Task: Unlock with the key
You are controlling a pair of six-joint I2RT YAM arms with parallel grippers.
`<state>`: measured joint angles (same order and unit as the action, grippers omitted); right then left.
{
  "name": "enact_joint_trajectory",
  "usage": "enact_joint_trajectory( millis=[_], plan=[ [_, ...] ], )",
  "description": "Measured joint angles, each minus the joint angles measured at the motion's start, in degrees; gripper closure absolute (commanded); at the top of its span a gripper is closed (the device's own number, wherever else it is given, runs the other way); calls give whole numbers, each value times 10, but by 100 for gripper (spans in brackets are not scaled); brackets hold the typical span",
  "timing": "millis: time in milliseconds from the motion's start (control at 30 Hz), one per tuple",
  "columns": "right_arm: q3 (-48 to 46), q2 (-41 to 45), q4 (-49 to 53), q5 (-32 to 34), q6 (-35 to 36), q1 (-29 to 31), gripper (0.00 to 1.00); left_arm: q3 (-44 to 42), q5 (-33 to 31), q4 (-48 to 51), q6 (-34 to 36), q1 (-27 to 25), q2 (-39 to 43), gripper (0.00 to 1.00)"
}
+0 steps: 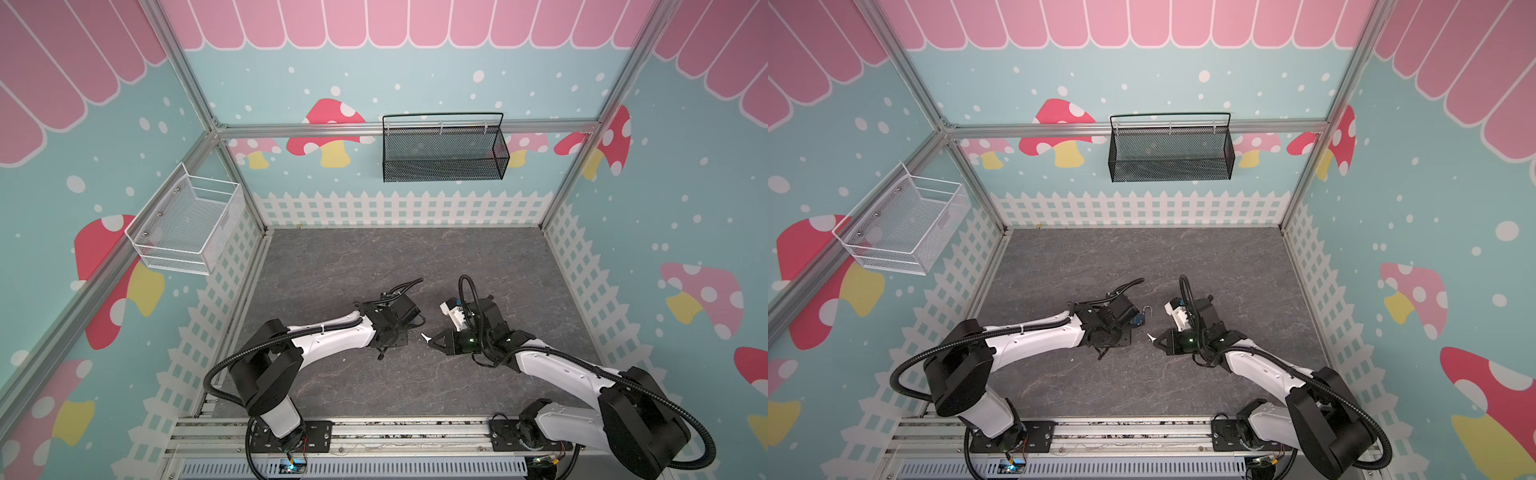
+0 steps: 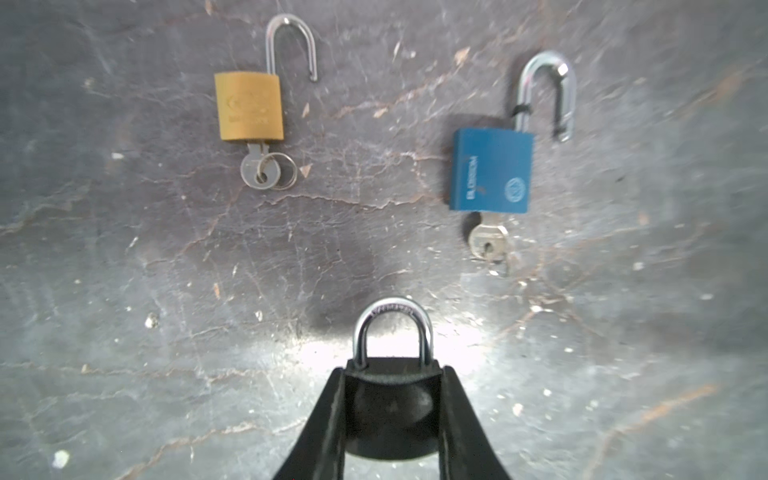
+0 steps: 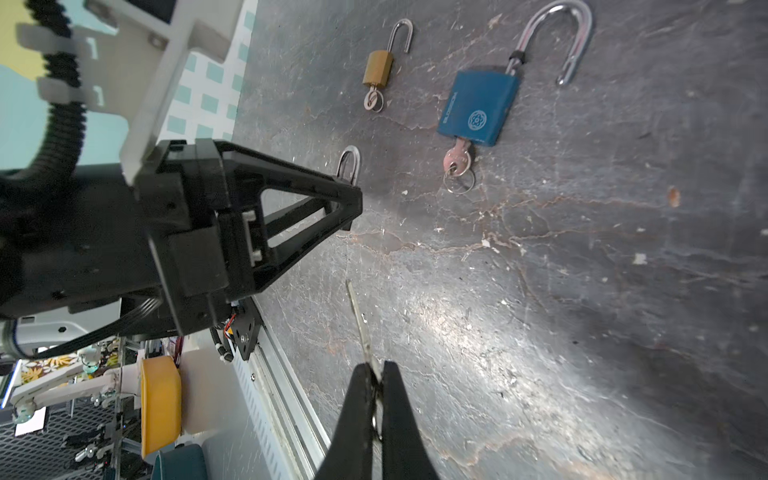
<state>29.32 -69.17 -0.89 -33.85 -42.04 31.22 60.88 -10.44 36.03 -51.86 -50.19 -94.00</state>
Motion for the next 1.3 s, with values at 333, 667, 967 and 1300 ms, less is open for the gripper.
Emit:
enact_joint_trajectory(
  millis=[333, 667, 967, 1300],
  plan=[
    [-10, 8, -24, 67, -83, 61, 100, 13, -2, -8, -98, -15, 49, 100],
    [-16, -16, -112, 137, -167, 134, 100, 12, -35, -23, -175, -29, 92, 100],
    [-16, -28, -193, 182, -216, 163, 100, -12, -67, -41, -220, -36, 132, 100],
    [-18, -31, -234, 204, -245, 184, 100, -38, -84, -59, -250, -36, 147, 100]
  ],
)
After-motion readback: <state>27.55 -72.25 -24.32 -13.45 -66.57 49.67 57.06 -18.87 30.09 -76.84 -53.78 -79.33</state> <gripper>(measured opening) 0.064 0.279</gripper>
